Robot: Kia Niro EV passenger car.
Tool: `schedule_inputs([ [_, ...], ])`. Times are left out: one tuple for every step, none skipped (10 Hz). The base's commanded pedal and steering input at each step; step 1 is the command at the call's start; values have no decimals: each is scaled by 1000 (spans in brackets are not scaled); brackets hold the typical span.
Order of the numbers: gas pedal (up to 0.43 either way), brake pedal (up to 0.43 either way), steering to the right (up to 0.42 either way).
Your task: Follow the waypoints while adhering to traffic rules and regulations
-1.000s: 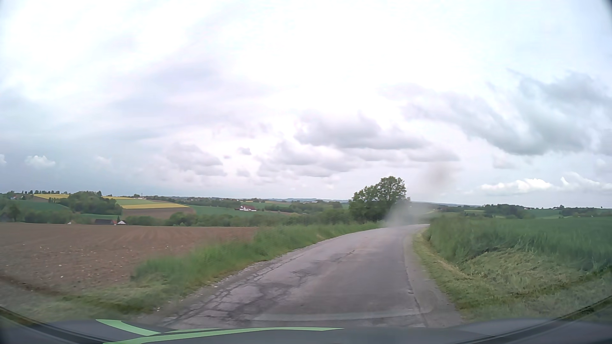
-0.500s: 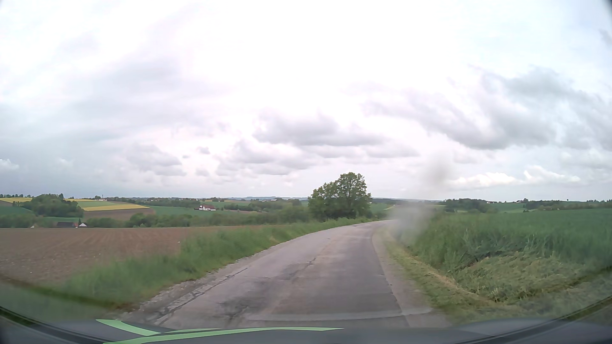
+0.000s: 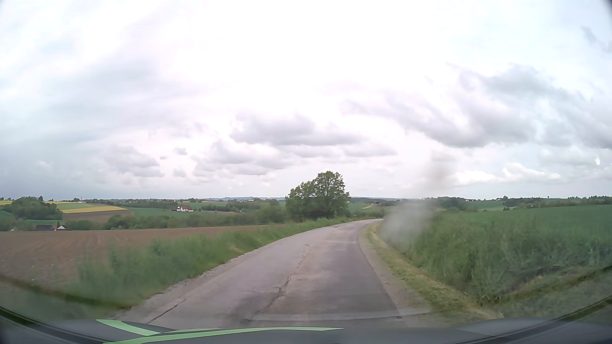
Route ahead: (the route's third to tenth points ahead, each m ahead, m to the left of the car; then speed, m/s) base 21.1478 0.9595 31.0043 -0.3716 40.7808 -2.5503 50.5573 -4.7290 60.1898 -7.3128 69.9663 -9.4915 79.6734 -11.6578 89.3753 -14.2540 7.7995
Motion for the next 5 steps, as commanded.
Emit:
schedule_inputs([
  [390,0,37],
  [390,0,36],
  [390,0,35],
  [390,0,31],
  [398,0,28],
])
